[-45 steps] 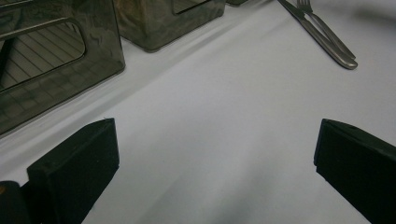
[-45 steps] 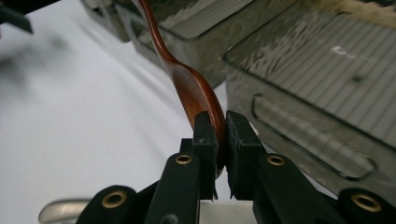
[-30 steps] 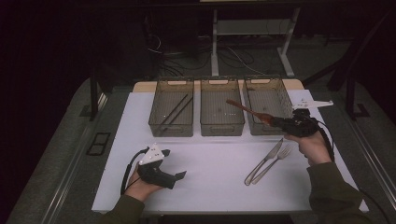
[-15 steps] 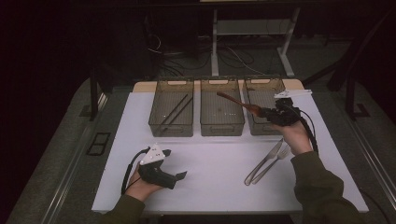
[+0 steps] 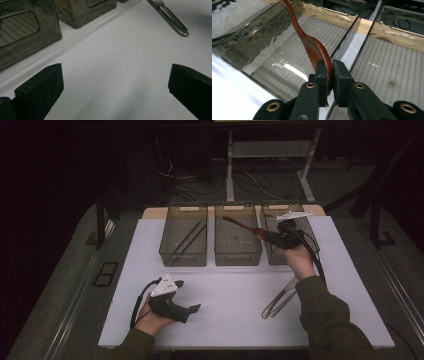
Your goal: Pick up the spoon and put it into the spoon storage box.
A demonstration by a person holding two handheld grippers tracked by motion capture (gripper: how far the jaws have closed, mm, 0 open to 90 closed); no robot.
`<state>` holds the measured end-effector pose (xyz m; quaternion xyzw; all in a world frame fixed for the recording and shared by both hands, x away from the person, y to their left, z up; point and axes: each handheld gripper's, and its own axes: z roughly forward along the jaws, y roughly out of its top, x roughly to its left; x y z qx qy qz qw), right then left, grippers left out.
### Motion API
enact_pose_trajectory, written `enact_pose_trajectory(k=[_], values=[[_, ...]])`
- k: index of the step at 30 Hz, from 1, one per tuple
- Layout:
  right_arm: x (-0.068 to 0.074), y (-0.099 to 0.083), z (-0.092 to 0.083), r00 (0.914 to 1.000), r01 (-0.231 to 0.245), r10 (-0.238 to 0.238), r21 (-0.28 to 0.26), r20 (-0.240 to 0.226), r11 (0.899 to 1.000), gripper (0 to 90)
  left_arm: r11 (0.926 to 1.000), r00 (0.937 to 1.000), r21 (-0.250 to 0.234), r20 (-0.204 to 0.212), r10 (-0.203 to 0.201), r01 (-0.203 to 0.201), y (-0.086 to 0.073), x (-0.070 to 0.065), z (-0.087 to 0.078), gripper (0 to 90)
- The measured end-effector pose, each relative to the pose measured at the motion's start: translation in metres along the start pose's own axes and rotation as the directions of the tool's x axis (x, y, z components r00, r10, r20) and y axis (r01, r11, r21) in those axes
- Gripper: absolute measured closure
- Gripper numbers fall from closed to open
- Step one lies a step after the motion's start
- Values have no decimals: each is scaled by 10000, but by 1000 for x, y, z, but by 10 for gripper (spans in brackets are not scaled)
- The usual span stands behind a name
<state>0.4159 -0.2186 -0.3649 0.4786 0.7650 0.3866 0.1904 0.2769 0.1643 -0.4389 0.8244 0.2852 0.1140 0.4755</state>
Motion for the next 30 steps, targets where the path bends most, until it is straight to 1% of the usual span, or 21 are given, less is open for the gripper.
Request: enact_pose_trajectory(k=[2,4,12,16,25,27,29,30], values=[[1,1,5,10000,-30,30,-6,72,10000,820,10000,10000,38,19,-2,1,0,0,0,0],[2,2,9,10000,-75,75,-11,39,10000,820,10000,10000,20,34,19,-19,0,0,1,0],[17,5,24,9999,-132,131,164,80,9998,821,10000,10000,12,63,55,-56,1,0,1,0],[19,4,27,9999,-123,122,152,63,9998,820,10000,10000,0,77,39,-39,1,-1,1,0],[22,2,29,10000,-44,48,415,-85,9991,812,10000,10000,19,65,34,-34,1,-1,2,0],[22,2,29,9999,-5,11,442,-122,9990,781,10000,10000,13,74,47,-47,1,-1,1,0],[22,1,30,9997,31,-19,497,-248,9988,725,10000,10000,12,73,34,-35,1,-1,1,0],[22,1,29,9996,122,-110,485,-249,9987,711,10000,10000,12,73,36,-37,1,-1,1,0]])
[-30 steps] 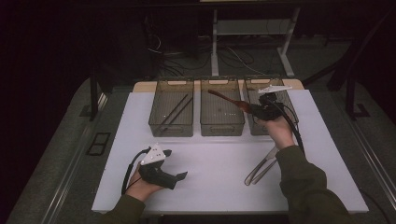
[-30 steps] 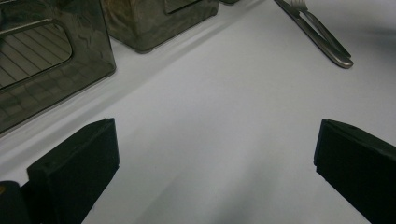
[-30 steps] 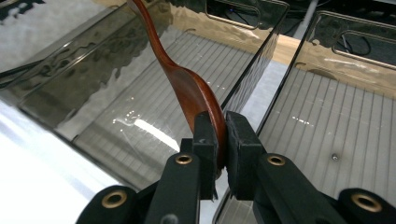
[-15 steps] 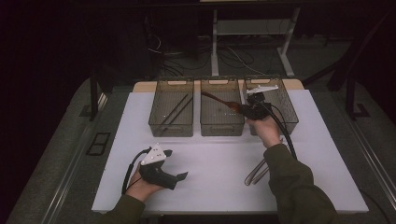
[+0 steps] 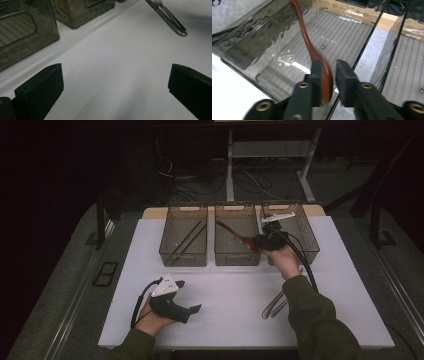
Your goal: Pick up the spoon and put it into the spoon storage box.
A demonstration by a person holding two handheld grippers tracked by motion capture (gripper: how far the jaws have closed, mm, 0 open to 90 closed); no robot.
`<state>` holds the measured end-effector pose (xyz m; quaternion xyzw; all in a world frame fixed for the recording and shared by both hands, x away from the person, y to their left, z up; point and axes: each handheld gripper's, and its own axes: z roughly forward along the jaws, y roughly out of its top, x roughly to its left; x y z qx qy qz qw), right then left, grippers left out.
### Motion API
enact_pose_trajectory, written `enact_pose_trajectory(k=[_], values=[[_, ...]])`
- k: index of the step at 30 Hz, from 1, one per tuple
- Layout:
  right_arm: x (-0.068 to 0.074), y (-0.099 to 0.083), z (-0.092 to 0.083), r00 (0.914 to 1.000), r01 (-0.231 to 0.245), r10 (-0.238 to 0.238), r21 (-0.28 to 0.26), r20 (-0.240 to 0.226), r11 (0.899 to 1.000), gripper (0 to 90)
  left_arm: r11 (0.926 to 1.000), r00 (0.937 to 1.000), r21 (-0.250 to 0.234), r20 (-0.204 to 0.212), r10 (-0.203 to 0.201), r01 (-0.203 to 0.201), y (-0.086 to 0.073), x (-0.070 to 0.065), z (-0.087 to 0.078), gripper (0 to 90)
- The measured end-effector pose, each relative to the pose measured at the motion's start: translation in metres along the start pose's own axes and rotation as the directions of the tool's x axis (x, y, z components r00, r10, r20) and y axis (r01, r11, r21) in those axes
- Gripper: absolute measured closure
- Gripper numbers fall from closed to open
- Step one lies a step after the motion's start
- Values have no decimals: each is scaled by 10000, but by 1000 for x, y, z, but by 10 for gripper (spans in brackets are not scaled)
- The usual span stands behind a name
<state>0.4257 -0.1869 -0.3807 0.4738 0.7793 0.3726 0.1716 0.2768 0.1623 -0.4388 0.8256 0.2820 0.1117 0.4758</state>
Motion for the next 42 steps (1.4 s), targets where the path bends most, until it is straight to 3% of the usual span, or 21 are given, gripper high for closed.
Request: enact_pose_trajectory(k=[5,11,16,24,33,38,42], values=[[0,0,-3,9997,-34,30,-146,-258,9999,647,10000,10000,-2,3,13,-13,0,0,0,0],[-2,-2,-11,9967,-2,-29,-385,-814,9993,500,10000,10000,-23,-4,-12,12,0,0,0,0],[-6,-7,-22,9931,382,-431,-467,-1090,9982,424,10000,10000,-1,-28,-8,8,0,0,-1,0],[-12,-20,-45,9874,617,-721,-766,-1412,9951,405,10000,10000,24,-70,-7,7,-1,1,-1,0],[-21,-45,-68,9816,561,-744,-1069,-1760,9927,386,10000,9999,33,-106,-55,56,-1,1,-1,0],[-26,-62,-77,9800,664,-822,-913,-1815,9936,390,10000,9999,23,-142,-84,84,-2,2,-2,0],[-31,-73,-83,9815,732,-855,-771,-1713,9943,454,10000,9999,36,-137,-52,52,-2,1,-3,0]])
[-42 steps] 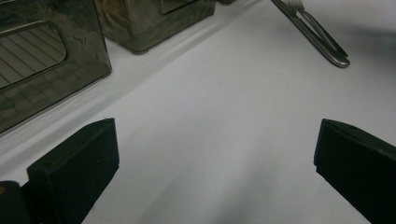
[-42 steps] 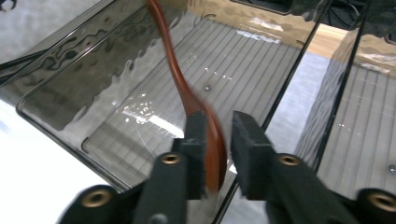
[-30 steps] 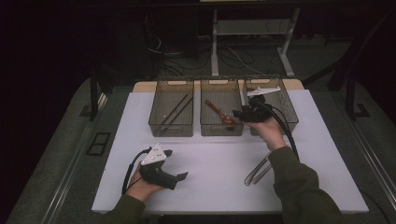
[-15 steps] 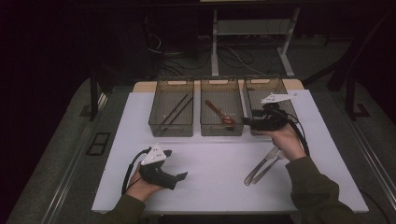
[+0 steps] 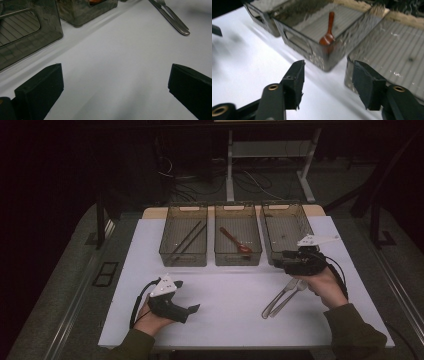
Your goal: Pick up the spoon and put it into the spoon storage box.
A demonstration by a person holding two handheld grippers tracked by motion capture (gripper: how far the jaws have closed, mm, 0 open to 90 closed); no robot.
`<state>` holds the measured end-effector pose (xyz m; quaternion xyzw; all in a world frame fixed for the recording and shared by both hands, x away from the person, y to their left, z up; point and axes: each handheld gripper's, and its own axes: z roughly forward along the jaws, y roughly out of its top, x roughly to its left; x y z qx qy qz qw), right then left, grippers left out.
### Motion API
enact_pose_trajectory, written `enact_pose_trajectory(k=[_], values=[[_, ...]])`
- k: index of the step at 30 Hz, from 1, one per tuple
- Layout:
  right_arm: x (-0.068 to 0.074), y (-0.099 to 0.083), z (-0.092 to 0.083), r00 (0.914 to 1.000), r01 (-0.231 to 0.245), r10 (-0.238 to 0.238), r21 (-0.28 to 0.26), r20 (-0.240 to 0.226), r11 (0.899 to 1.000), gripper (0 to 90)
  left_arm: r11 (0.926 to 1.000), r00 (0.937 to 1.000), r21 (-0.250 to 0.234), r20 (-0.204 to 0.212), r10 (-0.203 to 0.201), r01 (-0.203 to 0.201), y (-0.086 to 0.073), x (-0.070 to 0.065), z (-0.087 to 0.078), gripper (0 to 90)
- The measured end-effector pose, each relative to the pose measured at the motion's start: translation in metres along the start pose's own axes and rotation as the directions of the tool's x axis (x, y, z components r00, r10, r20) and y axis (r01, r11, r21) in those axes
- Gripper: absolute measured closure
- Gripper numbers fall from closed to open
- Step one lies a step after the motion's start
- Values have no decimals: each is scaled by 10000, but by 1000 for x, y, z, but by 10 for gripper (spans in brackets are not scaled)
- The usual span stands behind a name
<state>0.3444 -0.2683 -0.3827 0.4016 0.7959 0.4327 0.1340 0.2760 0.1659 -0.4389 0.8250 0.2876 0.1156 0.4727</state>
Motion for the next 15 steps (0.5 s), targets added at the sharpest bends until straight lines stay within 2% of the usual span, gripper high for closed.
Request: enact_pose_trajectory(k=[5,15], values=[[-4,-14,-7,10000,-6,4,387,65,9993,552,10000,10000,-31,12,-1,1,0,-1,0,0],[-10,-33,-17,9995,-76,56,644,324,9979,745,10000,10000,-41,-46,16,-16,0,0,-2,0]])
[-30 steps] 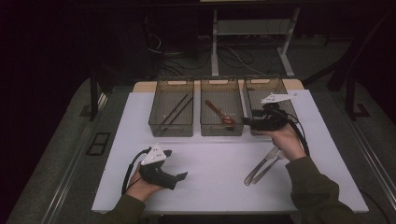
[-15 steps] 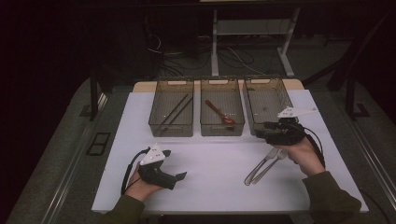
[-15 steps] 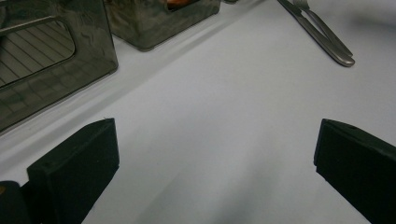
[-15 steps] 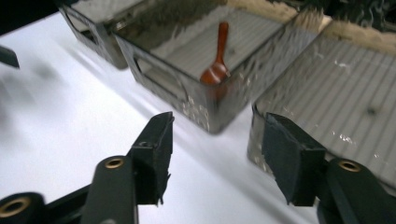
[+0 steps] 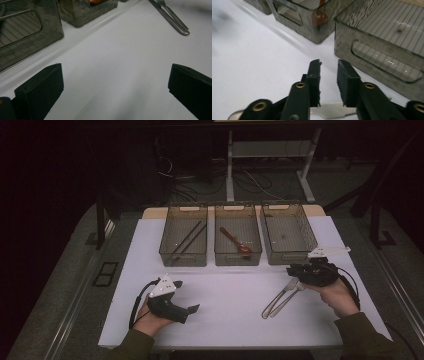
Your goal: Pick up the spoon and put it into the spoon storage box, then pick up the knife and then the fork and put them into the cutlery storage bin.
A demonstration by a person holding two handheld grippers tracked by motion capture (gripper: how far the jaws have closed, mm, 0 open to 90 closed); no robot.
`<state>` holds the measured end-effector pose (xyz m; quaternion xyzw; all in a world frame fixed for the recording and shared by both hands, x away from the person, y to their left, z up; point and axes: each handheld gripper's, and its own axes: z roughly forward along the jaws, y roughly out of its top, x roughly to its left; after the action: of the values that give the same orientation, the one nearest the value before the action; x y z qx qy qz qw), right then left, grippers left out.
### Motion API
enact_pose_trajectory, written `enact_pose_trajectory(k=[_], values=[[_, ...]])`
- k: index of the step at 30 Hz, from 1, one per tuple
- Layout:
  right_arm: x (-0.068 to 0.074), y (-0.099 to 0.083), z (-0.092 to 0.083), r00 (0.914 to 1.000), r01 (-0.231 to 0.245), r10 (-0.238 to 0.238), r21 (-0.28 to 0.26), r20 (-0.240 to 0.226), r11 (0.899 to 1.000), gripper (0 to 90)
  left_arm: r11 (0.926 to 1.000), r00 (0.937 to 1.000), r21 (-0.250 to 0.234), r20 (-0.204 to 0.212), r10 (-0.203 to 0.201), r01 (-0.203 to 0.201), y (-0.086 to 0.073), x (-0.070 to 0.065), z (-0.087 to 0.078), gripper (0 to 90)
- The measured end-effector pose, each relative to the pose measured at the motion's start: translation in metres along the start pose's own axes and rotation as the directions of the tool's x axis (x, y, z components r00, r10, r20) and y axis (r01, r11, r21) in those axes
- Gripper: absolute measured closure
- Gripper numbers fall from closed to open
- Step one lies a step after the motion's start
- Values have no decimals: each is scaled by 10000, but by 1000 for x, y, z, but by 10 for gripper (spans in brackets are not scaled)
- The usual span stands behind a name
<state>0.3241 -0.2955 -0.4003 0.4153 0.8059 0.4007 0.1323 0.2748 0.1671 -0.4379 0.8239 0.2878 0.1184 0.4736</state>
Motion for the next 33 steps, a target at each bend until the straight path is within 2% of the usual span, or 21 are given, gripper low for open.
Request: enact_pose_trajectory(k=[7,18,22,28,33], values=[[-1,-11,-1,9998,143,-140,258,-126,9996,885,10000,10000,9,-28,16,-16,0,0,-1,0],[-2,-25,9,9982,585,-564,1146,-212,9917,887,10000,10000,30,-54,14,-13,0,-1,-1,0],[-1,-27,13,9968,803,-797,1467,-105,9859,887,10000,10000,16,-58,18,-17,0,-1,-1,0],[-5,-30,14,9962,847,-874,1815,68,9797,887,10000,10000,20,-48,23,-23,0,-1,-1,0],[-5,-33,17,9952,964,-979,2200,-42,9707,887,10000,10000,5,-48,30,-29,0,-1,-2,0]])
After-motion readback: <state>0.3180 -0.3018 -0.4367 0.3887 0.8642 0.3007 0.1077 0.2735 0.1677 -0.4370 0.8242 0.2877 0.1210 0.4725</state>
